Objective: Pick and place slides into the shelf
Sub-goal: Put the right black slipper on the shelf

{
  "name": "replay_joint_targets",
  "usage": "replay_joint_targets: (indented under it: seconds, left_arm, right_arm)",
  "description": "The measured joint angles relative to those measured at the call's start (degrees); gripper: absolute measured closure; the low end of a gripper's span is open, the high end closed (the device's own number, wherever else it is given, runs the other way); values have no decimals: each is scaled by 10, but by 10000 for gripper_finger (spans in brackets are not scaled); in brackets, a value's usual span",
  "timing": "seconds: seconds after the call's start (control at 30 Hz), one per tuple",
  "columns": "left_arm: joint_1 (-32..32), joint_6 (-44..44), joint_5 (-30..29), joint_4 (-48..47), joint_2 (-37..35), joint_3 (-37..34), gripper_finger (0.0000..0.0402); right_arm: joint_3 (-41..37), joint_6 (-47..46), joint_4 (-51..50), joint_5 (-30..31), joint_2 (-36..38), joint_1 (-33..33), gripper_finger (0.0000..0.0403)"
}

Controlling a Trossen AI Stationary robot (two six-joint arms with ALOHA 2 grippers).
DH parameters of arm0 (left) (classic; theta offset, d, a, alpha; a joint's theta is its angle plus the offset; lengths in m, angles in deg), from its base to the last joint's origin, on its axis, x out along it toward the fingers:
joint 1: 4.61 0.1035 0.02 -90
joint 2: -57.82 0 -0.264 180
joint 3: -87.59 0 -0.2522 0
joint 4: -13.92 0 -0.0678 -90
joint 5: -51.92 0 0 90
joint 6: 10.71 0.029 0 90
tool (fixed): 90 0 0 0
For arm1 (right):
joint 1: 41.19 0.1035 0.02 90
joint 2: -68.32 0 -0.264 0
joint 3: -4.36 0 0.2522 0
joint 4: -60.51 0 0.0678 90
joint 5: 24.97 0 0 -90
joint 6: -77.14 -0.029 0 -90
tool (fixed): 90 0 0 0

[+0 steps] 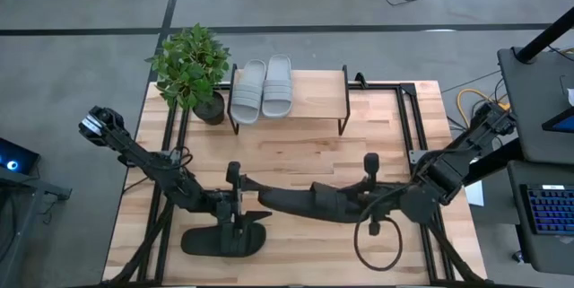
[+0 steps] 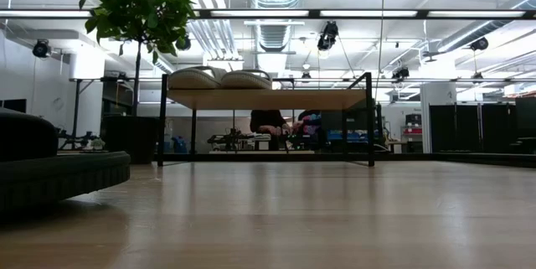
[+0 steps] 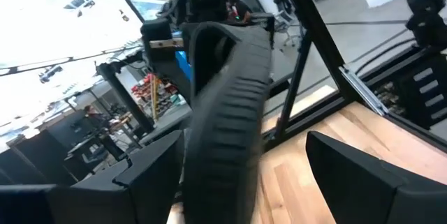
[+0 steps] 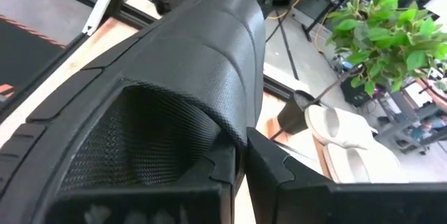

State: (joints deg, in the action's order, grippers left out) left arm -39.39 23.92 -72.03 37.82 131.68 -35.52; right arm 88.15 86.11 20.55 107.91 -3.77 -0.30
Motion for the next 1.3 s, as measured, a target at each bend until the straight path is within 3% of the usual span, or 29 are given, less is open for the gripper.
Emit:
replay_joint_targets:
  seconds: [0.47, 0.63, 0.93, 1.3]
  left_arm:
    - [22, -28, 73, 4, 0, 0, 131]
    - [23, -29, 76, 9, 0, 0, 191]
    - [39, -27, 111, 6, 0, -1, 353]
    - [40, 21, 116, 7, 15, 1, 356]
  right_arm:
    - [0, 16, 20, -30, -1, -12, 392]
    - [0, 21, 26, -30, -1, -12, 392]
    - [0, 37, 41, -30, 0, -12, 392]
    - [0, 39, 34, -38, 0, -12, 386]
